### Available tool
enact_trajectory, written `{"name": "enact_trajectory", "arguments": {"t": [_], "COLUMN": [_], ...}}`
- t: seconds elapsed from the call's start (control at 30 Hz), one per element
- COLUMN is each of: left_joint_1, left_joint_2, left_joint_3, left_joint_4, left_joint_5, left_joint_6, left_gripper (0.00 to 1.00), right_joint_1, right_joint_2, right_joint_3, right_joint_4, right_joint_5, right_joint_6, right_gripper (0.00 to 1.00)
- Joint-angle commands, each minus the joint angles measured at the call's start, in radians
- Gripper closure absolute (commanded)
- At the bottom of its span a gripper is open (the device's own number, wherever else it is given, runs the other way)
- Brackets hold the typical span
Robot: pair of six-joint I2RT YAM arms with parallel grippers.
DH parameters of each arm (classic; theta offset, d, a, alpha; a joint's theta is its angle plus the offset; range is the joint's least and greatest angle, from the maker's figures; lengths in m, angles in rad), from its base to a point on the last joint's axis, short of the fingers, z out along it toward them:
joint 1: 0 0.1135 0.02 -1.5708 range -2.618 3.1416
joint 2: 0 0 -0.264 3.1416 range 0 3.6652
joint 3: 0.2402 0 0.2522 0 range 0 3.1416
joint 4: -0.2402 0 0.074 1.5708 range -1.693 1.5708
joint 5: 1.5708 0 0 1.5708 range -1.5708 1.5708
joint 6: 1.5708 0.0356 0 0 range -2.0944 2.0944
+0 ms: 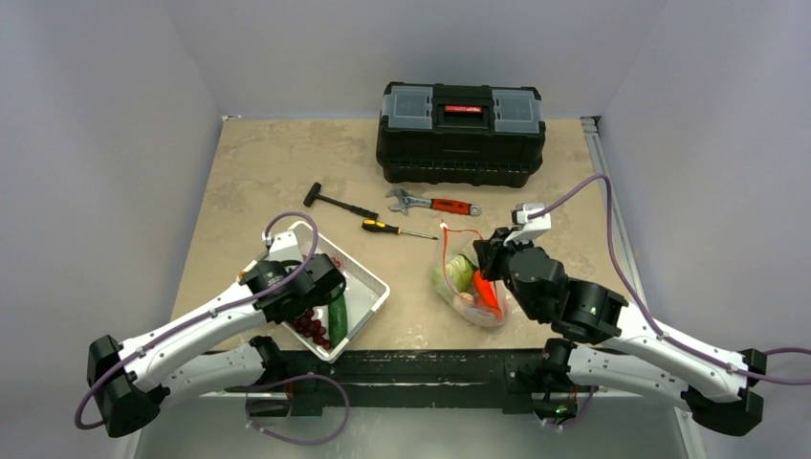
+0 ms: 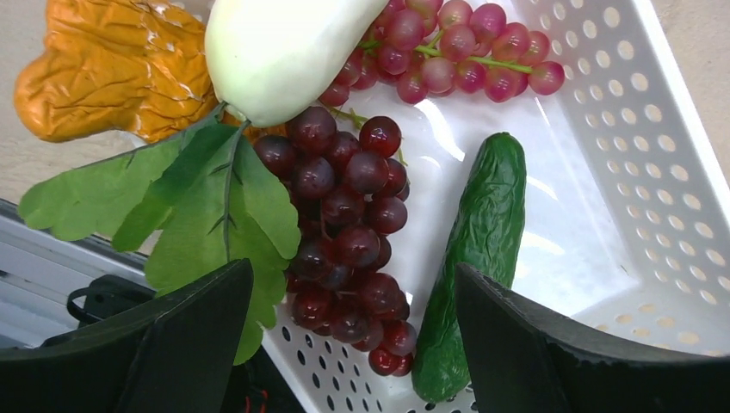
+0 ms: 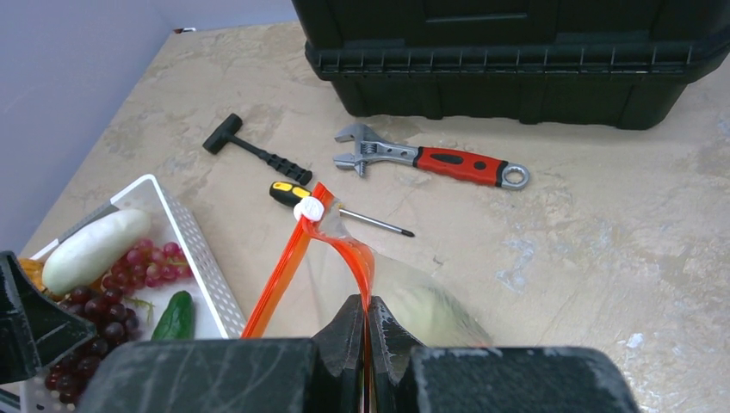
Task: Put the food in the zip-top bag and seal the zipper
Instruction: Pick up the fake fruit from the bin.
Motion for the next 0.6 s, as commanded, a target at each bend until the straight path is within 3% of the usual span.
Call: {"name": "enact_trajectory", "arguments": {"t": [0.0,0.57], "left_joint_1": [0.013,0.022], "left_joint_2": [0.032,0.205], "left_joint_3": [-0.035,-0.109], "left_joint_4": [0.104,0.113], "left_joint_5": [-0.002,-0.033], "left_joint_6": [-0.059,-0.156], "left_gripper": [0.16,0.18], "right_joint_1": [0.002,0.003], "right_joint_2": [0.009,0.017], "right_joint_3": [0.035,0.028], "right_joint_4": [0.021,0.029], "right_joint_5": [0.019,0.016], "right_joint_6": [0.004,-0.001], "right_gripper": [1.0,1.0]}}
